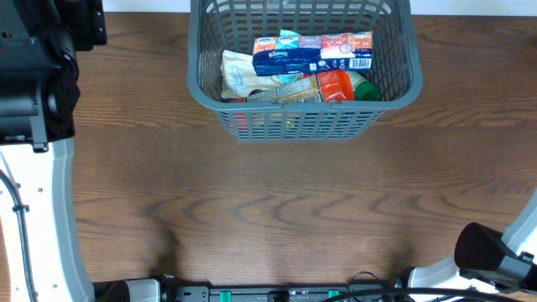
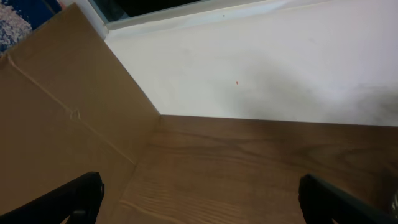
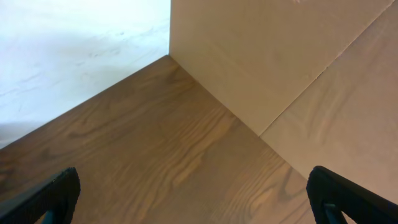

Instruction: Pack container

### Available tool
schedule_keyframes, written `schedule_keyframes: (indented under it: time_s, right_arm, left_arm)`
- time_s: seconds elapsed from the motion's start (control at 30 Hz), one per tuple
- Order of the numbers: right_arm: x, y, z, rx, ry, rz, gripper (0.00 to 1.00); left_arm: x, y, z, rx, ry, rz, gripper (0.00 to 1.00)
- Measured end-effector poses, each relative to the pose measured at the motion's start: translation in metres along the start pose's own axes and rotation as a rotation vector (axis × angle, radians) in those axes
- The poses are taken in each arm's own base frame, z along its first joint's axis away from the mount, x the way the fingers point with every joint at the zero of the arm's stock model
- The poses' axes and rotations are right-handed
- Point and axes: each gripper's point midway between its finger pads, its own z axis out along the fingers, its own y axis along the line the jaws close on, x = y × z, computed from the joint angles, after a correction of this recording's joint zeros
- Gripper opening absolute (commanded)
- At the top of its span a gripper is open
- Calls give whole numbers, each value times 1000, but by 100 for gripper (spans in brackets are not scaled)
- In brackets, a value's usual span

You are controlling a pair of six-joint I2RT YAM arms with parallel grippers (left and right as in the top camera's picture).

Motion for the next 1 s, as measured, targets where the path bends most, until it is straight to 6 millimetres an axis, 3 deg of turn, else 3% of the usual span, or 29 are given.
schedule_keyframes:
  time_s: [1.0]
  right_arm:
    - [0,0,0,0,0,0,99]
  left_arm:
    - [0,0,0,0,1,-11,98]
